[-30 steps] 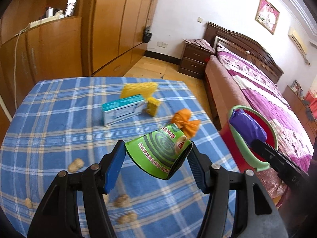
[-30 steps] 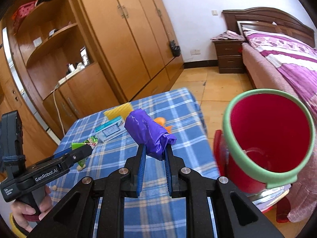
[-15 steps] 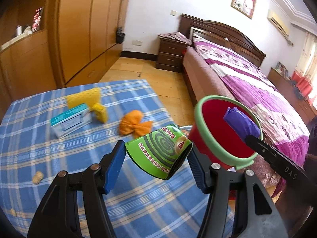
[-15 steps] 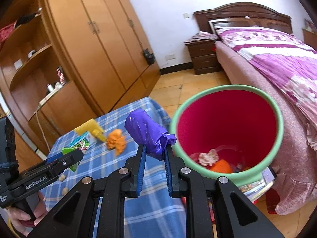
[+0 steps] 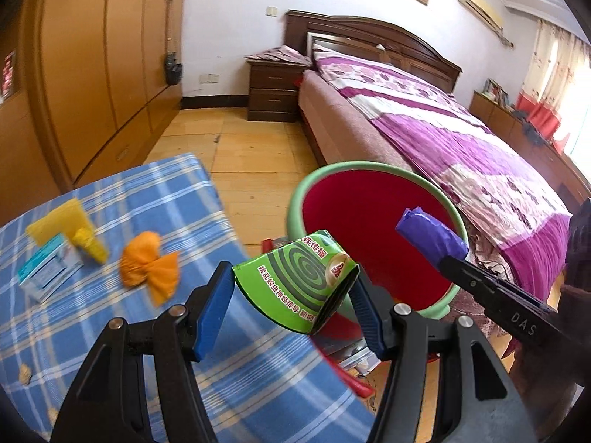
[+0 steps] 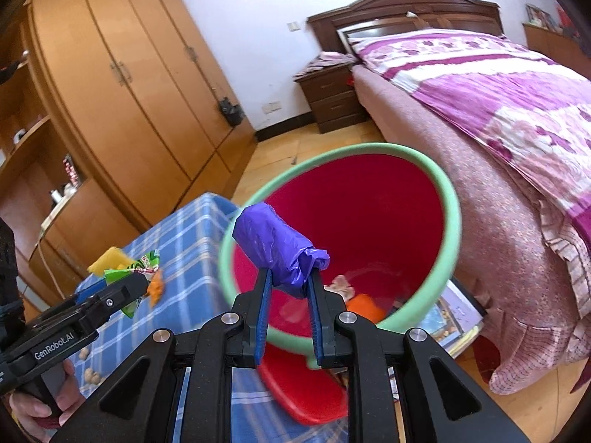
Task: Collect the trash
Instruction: 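Lift the green packet and purple bag and carry both over the red bucket, then open the left tool dropping the packet while the right tool drops the purple bag into the bucket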
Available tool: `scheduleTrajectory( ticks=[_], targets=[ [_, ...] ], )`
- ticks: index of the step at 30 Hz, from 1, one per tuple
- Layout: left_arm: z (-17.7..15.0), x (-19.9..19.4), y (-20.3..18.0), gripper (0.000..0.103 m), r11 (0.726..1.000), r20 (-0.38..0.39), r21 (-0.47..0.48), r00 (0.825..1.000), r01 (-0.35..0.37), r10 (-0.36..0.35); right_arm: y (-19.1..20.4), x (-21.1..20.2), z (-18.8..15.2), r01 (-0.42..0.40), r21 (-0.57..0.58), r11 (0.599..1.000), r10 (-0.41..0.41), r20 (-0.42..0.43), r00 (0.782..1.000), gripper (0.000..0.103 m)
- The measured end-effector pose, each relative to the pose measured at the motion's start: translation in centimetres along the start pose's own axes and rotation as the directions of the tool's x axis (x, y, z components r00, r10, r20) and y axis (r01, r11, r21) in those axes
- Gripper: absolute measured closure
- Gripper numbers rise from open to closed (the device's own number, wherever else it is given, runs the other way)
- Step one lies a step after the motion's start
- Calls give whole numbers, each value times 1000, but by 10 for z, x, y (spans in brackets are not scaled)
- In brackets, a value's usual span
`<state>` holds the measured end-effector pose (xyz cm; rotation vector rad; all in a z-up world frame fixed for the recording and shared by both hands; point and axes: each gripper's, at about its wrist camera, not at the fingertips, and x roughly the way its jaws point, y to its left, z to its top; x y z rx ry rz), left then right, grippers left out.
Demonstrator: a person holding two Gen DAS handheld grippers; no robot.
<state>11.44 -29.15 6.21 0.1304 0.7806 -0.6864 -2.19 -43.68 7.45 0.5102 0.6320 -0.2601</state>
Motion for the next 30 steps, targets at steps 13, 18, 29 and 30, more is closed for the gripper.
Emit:
scheduleTrajectory(
  ticks=[13, 18, 29, 30],
  targets=[
    [9, 45, -40, 39, 995, -37, 84, 998, 46, -43, -44, 14, 3, 50, 81, 995, -49, -18, 999, 76],
    [10, 58, -48, 39, 993, -59, 95, 996, 68, -63, -47, 11, 3, 45, 84, 995, -45, -3, 999, 74],
    [7, 65, -52, 32, 993, -73, 90, 995, 79, -72, -57, 12, 4, 53, 104, 993, -54, 3, 999, 63],
    [7, 64, -52, 32, 993, -72, 90, 995, 78, -72, -57, 12, 4, 54, 107, 993, -54, 1, 999, 63]
  ],
)
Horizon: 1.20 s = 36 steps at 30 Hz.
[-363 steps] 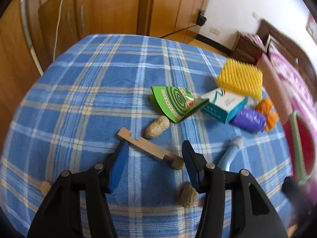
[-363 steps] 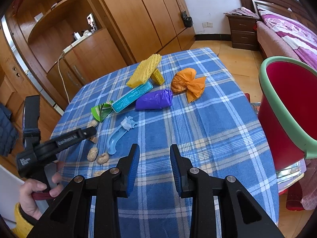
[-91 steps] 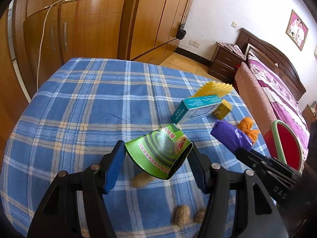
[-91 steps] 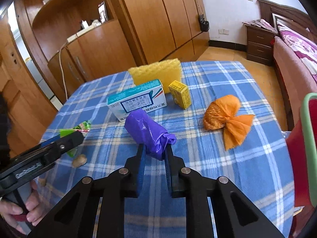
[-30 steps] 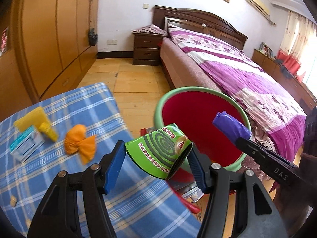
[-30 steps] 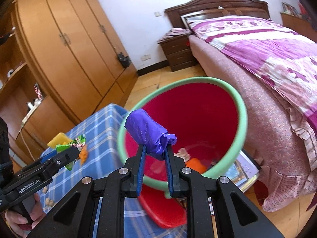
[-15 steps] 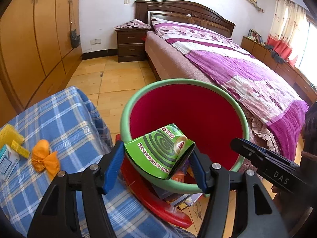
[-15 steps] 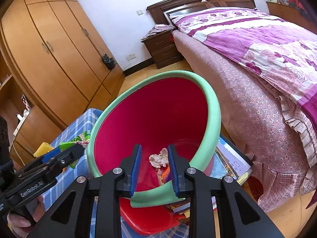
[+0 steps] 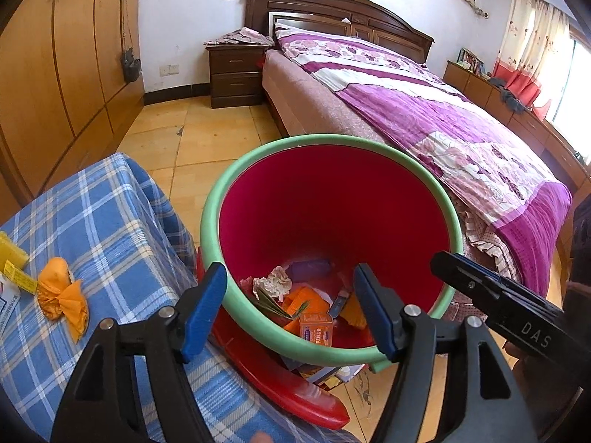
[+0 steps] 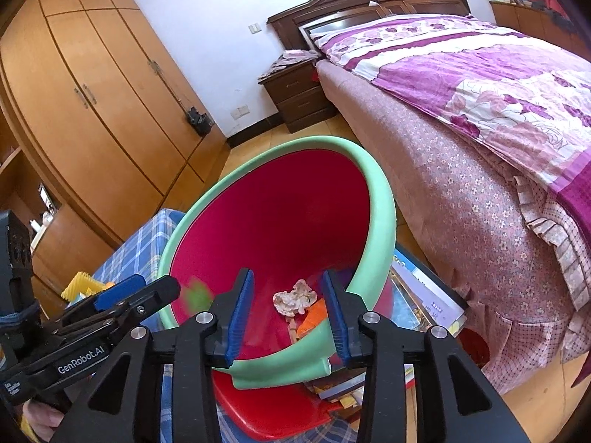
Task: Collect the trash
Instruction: 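Open the left tool dropping the packet while the right tool drops the purple bag into the bucket, then move both open tools back over the table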
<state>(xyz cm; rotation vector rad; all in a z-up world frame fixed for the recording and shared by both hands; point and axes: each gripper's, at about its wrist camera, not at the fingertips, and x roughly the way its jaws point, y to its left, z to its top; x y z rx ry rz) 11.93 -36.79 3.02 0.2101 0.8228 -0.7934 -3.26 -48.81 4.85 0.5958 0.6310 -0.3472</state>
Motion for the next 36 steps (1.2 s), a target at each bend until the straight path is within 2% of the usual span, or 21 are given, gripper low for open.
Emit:
scheduleTrajectory(
  ticks=[6, 10, 16, 20, 36],
  targets=[
    [-2, -13, 9, 32, 1000, 16, -26, 1000, -2, 2, 3, -3, -2, 3, 3, 1000, -3, 1, 1000, 62],
    [-6, -23, 20, 32, 998, 21, -55, 1000, -12, 13, 9, -7, -3, 5, 1, 1000, -5, 4, 1000, 51],
    [-15, -44, 39, 32, 994, 42, -103, 998, -31, 35, 26, -11, -8, -6, -23, 1000, 6, -2, 1000, 50],
    [-21, -60, 56, 32, 990, 63, -130, 996, -49, 57, 38, -13, -12, -19, -39, 999, 19, -9, 1000, 45],
    [-49, -124, 137, 32, 953, 109, -263, 977, -148, 182, 115, -17, -26, -77, -163, 984, 72, -36, 997, 44]
  ],
)
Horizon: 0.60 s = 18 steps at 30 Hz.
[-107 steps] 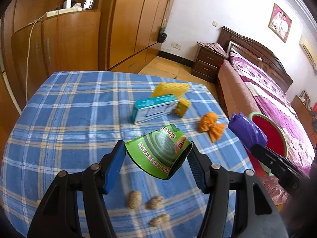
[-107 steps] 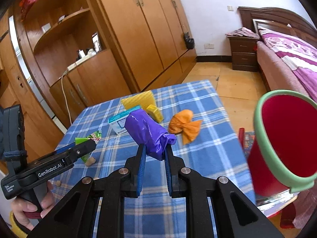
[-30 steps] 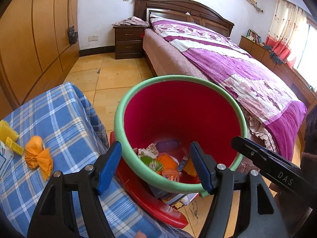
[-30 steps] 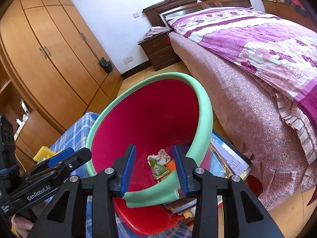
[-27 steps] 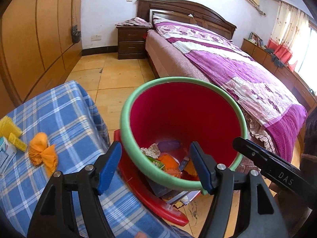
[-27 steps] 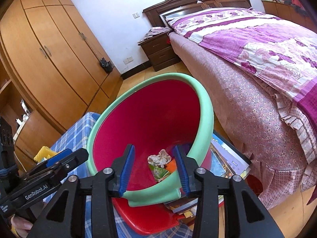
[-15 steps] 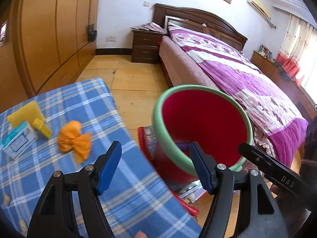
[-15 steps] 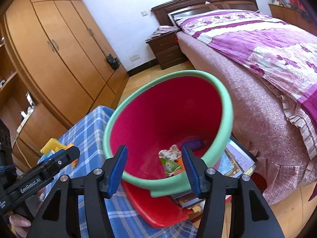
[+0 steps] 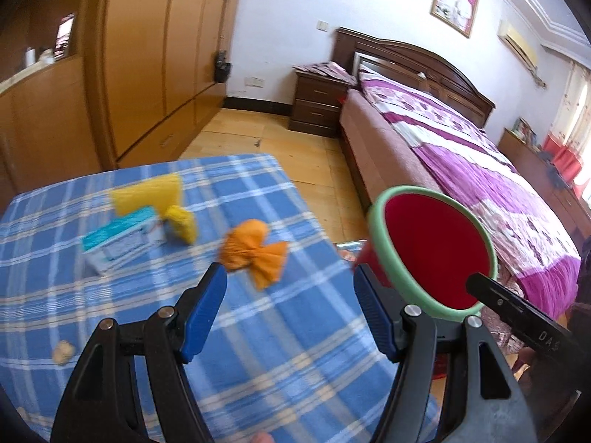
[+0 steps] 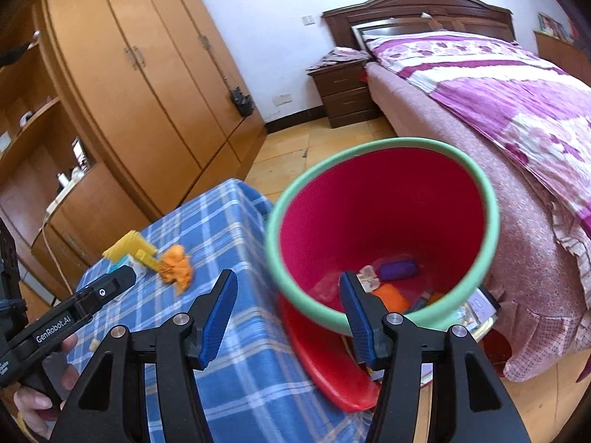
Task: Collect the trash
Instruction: 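Move both open tools back over the table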
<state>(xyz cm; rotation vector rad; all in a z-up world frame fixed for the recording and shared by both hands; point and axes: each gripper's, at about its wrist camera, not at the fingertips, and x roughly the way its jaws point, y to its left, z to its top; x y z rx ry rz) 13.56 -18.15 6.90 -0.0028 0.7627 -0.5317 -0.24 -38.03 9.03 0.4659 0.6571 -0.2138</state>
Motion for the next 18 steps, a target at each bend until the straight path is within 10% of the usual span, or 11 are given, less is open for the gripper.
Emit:
scheduleTrajectory(
  ticks=[18],
  targets=[
    [9, -14, 111, 32, 980, 5, -84, 983, -181, 182, 98, 53, 1, -120, -146, 982, 106, -99, 989, 44]
  ],
)
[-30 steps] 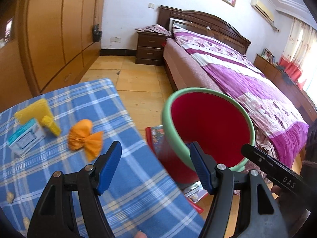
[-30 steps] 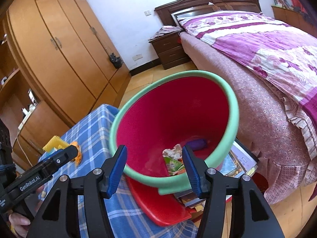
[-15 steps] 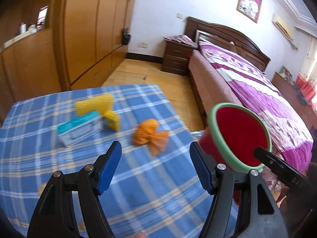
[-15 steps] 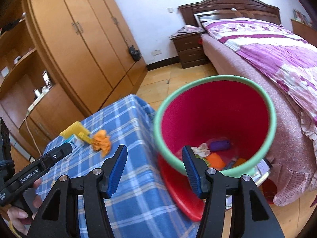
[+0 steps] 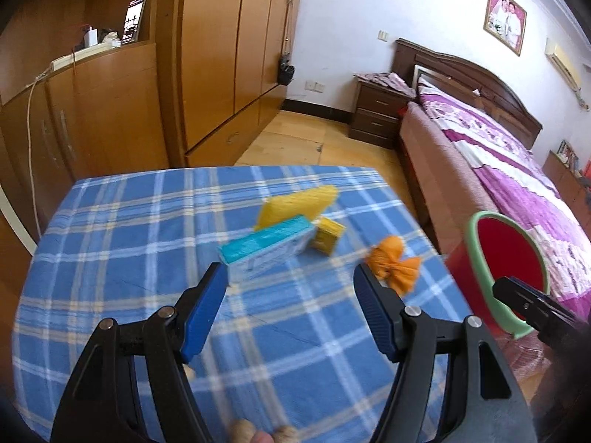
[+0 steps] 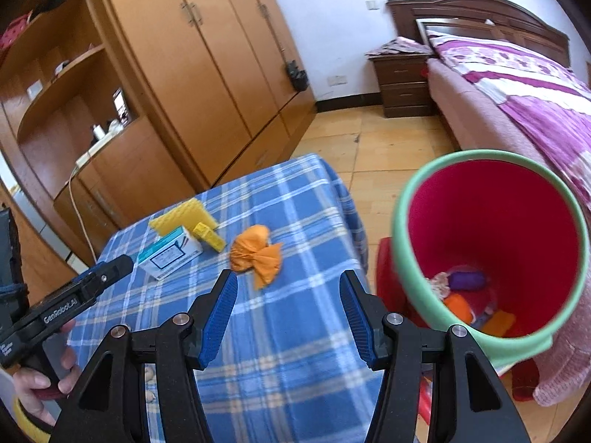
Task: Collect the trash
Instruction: 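Move both open tools back over the table, then grasp the teal box with the left tool while the right tool grasps the orange foam net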
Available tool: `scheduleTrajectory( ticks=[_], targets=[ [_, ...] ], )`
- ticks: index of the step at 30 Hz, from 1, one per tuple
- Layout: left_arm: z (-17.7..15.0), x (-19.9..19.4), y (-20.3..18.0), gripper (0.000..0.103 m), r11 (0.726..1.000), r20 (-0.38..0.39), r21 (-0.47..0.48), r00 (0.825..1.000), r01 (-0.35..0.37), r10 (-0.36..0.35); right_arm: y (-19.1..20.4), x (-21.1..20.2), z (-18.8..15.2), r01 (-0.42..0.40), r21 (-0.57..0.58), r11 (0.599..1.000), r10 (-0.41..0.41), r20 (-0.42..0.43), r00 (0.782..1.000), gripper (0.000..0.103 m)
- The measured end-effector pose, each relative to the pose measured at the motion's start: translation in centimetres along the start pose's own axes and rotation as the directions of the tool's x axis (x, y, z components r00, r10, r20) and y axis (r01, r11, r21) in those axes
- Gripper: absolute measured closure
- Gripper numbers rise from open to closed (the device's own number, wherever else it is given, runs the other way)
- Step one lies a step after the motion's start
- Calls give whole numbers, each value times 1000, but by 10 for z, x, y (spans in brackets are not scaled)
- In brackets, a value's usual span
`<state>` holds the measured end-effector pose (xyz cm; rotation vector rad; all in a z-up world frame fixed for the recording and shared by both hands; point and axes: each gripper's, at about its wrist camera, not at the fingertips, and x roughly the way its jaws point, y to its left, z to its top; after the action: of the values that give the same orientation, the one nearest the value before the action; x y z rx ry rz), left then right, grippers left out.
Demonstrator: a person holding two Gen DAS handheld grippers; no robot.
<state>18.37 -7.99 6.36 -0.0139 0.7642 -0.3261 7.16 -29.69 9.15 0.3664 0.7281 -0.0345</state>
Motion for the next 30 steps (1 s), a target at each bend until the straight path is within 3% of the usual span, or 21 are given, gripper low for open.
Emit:
scheduleTrajectory(
  ticks=[10, 22, 30],
  targets=[
    [16, 47, 22, 31, 998, -53, 53, 997, -46, 49, 27, 53, 10, -29, -56, 998, 25, -68, 997, 44],
    [15, 86, 26, 31, 997, -138, 55, 990, 49, -41, 29, 105, 15, -25, -70, 997, 16, -135, 991, 38],
    [10, 92, 27, 67, 995, -164, 29, 983, 91, -85, 31, 122, 11, -47, -73, 996, 34, -175, 984, 38]
  ],
)
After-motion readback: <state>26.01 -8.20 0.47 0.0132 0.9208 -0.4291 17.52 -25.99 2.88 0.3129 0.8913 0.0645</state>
